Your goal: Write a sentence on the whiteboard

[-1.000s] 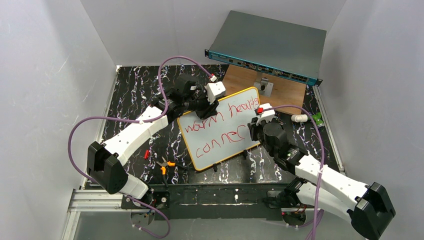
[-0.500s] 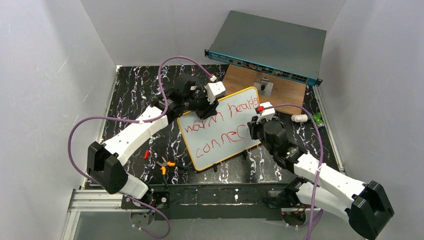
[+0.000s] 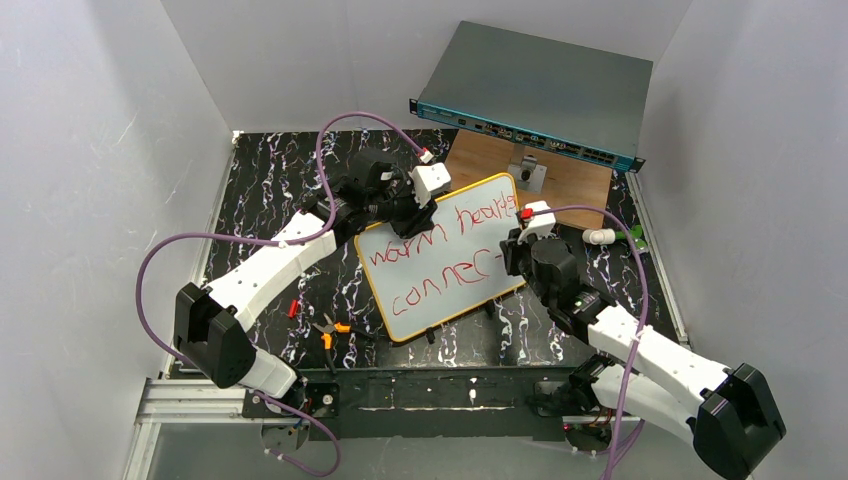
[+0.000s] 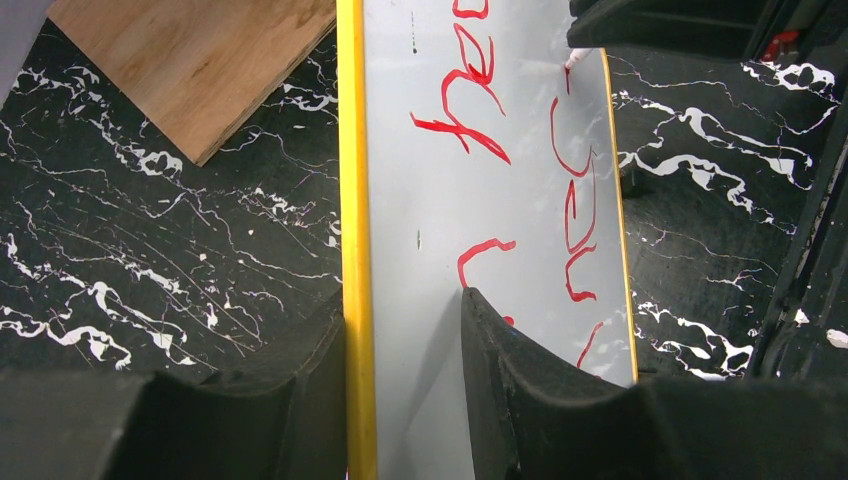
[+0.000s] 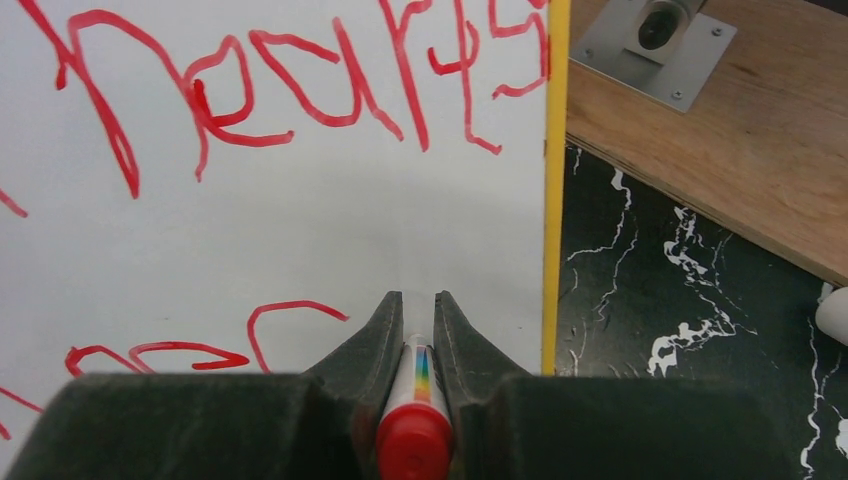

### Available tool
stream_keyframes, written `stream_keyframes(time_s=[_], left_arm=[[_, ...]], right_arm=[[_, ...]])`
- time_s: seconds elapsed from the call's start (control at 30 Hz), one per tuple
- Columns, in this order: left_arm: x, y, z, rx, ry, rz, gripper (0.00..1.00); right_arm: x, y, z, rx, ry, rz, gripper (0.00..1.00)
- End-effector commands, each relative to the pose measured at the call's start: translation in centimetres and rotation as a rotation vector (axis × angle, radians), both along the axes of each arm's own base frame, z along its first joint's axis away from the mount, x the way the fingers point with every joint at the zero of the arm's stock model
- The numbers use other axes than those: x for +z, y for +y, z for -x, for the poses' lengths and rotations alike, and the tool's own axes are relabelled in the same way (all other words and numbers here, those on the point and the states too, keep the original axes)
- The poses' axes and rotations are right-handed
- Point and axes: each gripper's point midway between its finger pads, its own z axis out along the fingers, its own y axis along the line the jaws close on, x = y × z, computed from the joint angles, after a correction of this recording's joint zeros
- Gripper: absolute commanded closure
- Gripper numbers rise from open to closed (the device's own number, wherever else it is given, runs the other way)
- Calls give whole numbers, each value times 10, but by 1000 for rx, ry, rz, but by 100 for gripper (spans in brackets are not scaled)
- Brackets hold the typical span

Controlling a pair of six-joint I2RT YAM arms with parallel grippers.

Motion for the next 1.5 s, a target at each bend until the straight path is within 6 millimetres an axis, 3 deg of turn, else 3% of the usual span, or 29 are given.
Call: stream_keyframes(time_s=[0.0, 0.23, 0.73, 1.2, 1.47], left_arm=[[-43, 13, 25, -88, 51, -160, 100], [-43, 13, 24, -87, 52, -161, 100], [-47, 11, 24, -88, 64, -161, 100], [-47, 10, 24, -88, 63, -158, 100], [-47, 10, 23, -87, 61, -158, 100]], right_arm=[[24, -11, -17, -71, -64, -2, 99], [35, -19, -17, -92, -83, 6, 99], [67, -17, 1, -35, -139, -95, 99], [84, 4, -26, -18, -163, -83, 99], [74, 11, -34, -11, -144, -61, 99]])
